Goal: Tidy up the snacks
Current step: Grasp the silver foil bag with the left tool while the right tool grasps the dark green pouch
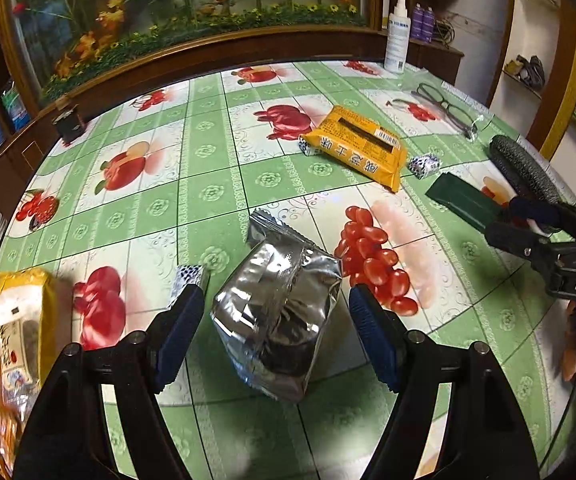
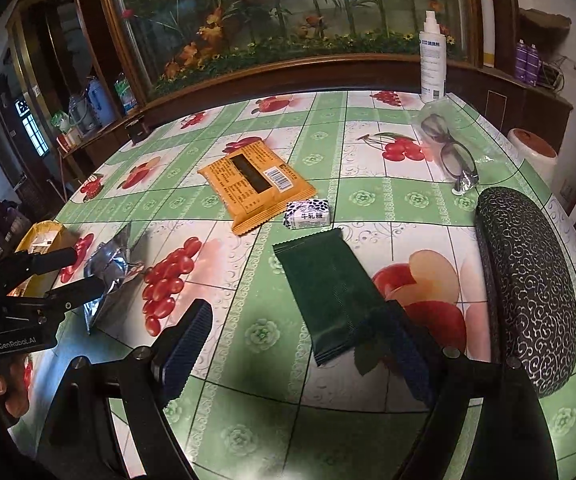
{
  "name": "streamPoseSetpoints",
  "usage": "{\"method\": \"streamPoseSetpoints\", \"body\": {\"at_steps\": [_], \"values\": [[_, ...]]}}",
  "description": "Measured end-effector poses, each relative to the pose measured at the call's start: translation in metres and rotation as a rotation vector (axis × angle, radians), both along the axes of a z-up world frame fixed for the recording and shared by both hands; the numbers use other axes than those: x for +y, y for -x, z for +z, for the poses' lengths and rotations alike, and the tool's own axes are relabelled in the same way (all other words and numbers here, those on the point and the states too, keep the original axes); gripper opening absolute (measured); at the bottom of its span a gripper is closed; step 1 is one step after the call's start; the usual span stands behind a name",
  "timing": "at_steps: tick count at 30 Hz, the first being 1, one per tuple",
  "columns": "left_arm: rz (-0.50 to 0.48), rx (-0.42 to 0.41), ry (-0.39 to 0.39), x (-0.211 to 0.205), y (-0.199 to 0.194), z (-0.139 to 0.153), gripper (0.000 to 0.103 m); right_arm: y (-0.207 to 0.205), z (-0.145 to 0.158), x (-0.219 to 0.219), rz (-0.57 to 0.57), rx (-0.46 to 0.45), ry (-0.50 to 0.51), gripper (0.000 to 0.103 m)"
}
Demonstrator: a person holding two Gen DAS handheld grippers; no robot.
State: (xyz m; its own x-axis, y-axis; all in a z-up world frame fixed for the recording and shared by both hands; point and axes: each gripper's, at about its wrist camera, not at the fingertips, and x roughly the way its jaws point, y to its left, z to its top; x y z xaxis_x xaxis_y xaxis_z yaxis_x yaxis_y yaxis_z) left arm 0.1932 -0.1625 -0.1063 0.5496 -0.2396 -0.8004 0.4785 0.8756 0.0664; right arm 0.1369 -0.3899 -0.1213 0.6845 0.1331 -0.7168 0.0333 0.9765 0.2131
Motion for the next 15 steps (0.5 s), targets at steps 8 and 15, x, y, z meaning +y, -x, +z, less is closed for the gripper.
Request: {"method": "streamPoseSetpoints", "body": {"at_steps": [8, 15], "values": [[-0.042, 0.033, -0.034, -0.008, -0.020, -0.018, 0.075, -0.024, -0.010, 0.001, 0.052, 0.047, 0.040, 0.088], [-0.072, 0.090, 0.033, -0.003, -0.031, -0.023, 0.075, -0.032, -0.015, 0.011, 0.075, 0.088, 0.102, 0.086]]}}
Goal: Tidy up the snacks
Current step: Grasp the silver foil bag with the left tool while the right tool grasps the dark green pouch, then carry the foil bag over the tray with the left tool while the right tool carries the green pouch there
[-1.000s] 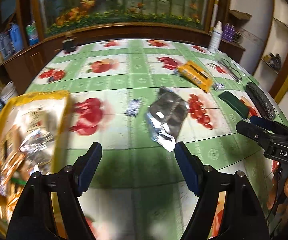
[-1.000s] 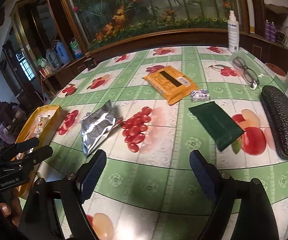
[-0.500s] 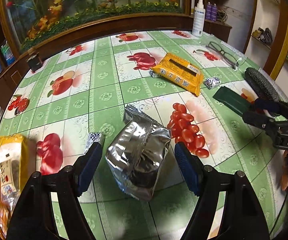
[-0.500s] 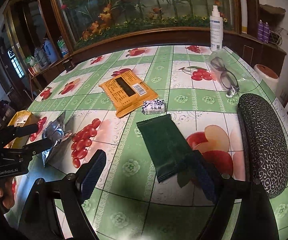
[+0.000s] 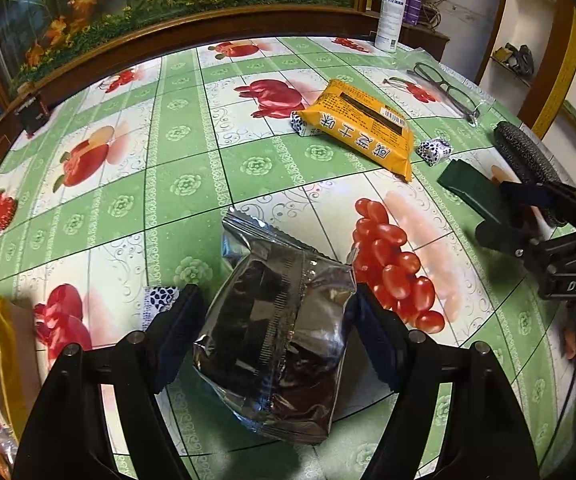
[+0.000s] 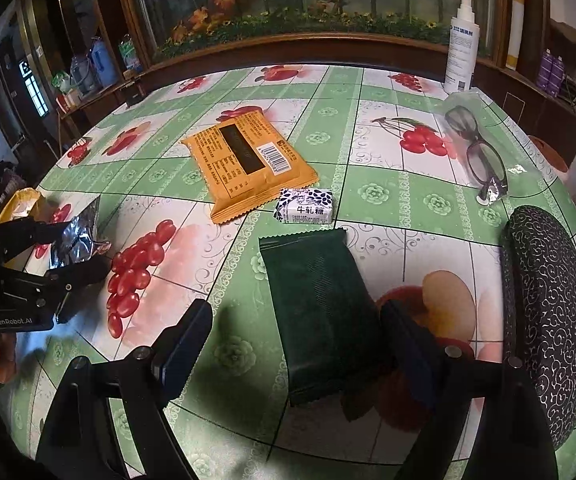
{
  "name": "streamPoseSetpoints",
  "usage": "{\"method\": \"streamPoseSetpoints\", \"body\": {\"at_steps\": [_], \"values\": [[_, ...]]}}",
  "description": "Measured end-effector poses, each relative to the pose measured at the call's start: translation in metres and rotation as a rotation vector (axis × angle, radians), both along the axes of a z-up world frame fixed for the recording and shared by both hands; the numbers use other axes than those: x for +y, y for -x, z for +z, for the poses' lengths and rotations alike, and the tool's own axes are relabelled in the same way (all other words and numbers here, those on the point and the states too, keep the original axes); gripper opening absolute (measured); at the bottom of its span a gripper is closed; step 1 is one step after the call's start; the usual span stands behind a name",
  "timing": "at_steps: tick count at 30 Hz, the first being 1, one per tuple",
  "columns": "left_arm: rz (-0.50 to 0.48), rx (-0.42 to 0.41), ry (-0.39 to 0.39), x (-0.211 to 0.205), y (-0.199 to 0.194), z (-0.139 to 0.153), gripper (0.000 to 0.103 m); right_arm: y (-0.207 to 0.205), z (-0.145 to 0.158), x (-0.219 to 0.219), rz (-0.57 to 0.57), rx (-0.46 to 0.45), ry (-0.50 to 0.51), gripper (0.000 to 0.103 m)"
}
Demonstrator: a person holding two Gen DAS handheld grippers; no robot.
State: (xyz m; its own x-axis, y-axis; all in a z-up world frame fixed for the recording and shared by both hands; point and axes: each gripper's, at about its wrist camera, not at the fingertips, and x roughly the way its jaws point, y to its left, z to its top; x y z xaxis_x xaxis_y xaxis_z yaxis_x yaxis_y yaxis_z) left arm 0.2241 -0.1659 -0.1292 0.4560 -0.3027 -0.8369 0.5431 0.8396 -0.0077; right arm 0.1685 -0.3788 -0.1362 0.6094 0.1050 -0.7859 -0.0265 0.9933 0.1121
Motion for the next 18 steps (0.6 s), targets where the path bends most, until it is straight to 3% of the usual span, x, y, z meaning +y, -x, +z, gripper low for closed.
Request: {"method": "streamPoseSetpoints", "body": {"at_steps": [3, 6, 11, 18], "values": [[-0.005, -0.011, 0.002, 0.001, 0.004, 0.000, 0.075, 0.002, 0.001, 0.002, -0.012, -0.004, 0.028, 0.071], [-0.011, -0.012, 0.001, 0.003, 0.010, 0.002, 0.066, 0.005, 0.002, -0.006, -0.044, -0.010, 0.017, 0.049], [-0.001, -0.021, 0.015, 0.005, 0.020, 0.002, 0.059, 0.009, 0.003, -0.010, -0.054, -0.018, -0.021, 0.046], [0.030, -0.013, 0.056, 0.014, 0.038, 0.006, 0.058, 0.024, 0.006, -0.016, -0.064, -0.036, -0.120, 0.046]]}}
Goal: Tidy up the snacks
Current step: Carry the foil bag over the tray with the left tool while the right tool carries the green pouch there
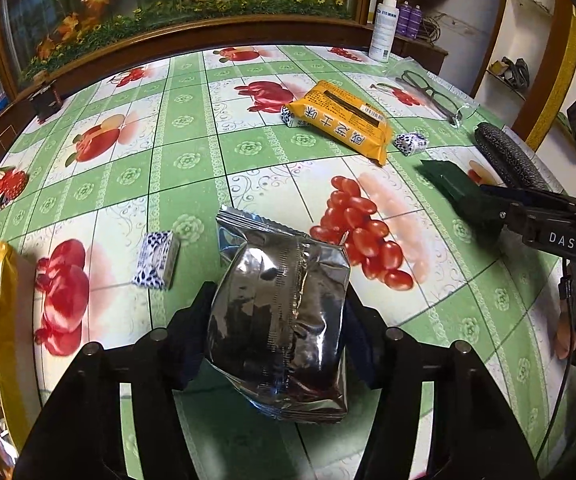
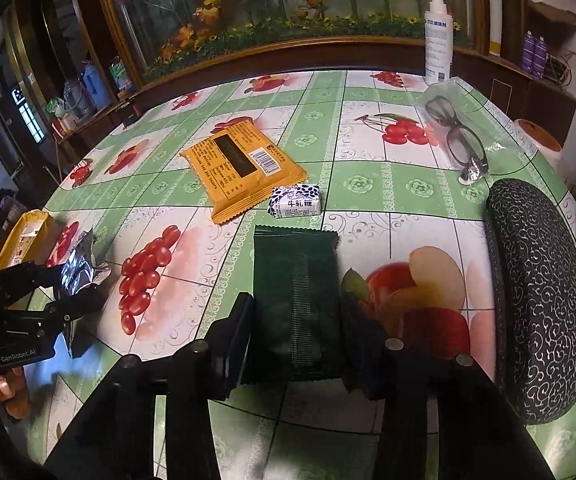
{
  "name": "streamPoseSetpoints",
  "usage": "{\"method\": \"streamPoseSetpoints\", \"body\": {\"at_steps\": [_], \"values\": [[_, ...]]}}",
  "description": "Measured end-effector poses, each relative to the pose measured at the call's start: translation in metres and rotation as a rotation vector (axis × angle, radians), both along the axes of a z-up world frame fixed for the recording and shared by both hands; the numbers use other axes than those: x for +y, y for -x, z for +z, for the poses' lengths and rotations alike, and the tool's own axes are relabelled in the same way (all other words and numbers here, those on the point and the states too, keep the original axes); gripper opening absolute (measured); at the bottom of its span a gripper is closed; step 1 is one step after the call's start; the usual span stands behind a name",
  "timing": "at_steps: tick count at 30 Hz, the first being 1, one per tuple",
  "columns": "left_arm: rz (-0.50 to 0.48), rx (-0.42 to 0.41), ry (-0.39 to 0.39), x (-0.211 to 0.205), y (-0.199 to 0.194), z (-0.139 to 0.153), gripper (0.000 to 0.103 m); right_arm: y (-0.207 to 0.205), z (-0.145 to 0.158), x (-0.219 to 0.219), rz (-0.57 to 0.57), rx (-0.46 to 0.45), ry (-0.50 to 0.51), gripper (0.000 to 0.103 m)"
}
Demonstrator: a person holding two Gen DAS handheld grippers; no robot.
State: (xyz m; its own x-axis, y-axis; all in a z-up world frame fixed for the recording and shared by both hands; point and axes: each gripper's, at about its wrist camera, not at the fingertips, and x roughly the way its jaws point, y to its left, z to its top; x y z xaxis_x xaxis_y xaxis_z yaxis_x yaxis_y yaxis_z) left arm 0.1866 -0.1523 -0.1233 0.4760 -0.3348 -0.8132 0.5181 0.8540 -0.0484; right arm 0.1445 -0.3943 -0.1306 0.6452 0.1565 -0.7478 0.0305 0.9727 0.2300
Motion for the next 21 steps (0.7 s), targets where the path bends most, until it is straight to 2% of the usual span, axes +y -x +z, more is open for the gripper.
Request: {"method": "streamPoseSetpoints", "body": {"at_steps": [10, 21], "values": [[0.041, -0.008, 0.056, 0.019, 0.030, 0.016, 0.057, 0.034, 0.021, 0.021, 0.023, -0.059, -0.054, 0.046], [0.134, -0.099, 0.021, 0.045, 0.067, 0.034, 0.058, 0.062, 0.037, 0.080, 0.129, -0.100, -0.088, 0.045]]}}
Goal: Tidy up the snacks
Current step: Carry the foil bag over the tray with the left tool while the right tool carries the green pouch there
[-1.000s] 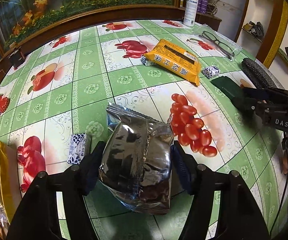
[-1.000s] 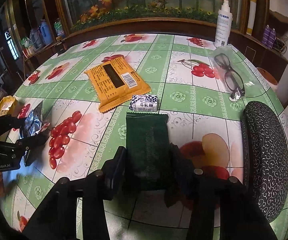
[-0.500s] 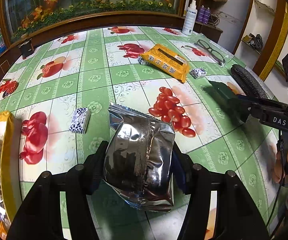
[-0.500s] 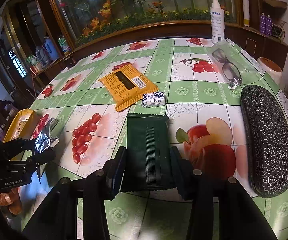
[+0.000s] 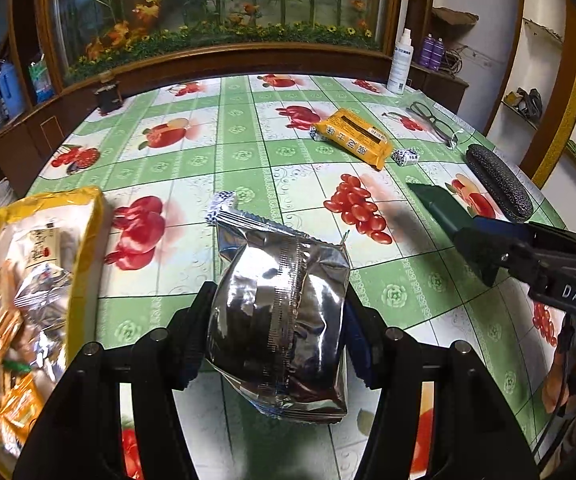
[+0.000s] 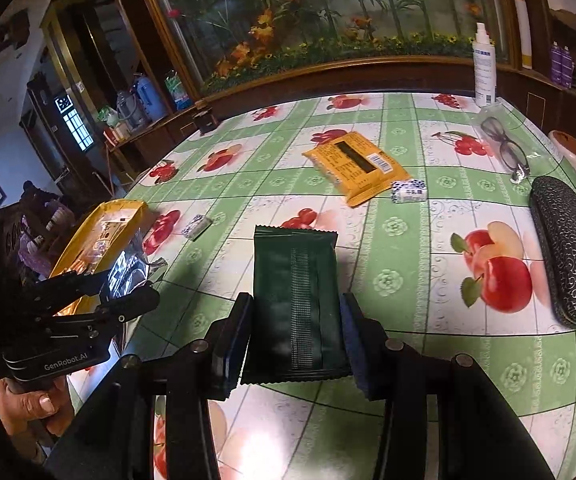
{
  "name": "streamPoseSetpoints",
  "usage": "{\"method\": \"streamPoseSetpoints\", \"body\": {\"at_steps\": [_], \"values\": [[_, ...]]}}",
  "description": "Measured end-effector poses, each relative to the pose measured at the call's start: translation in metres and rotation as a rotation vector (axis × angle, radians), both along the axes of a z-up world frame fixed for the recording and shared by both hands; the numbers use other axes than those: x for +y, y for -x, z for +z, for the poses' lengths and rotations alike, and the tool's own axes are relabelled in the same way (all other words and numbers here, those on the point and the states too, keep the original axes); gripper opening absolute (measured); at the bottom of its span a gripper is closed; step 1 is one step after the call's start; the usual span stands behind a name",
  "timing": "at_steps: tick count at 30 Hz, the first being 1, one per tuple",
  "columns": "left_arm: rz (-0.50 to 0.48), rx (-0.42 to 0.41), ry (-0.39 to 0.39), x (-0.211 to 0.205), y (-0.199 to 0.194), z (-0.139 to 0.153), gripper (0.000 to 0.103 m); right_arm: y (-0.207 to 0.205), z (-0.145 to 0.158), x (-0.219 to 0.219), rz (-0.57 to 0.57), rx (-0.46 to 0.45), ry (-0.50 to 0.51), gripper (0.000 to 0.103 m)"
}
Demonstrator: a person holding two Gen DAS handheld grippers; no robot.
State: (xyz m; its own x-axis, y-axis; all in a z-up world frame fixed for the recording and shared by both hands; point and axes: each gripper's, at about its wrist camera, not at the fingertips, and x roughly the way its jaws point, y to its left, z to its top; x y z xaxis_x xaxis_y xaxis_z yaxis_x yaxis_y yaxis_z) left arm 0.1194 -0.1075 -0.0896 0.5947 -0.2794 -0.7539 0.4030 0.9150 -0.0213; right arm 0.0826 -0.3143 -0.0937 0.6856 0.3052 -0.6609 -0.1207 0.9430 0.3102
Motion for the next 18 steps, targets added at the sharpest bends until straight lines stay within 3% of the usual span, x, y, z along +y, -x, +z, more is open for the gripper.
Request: {"method": "streamPoseSetpoints", "body": {"at_steps": [18], "values": [[0.203, -0.080, 0.012, 0.093, 0.032, 0.024, 0.058, 0.010, 0.032, 0.100, 0.187, -0.061, -0.011, 0.045]]}}
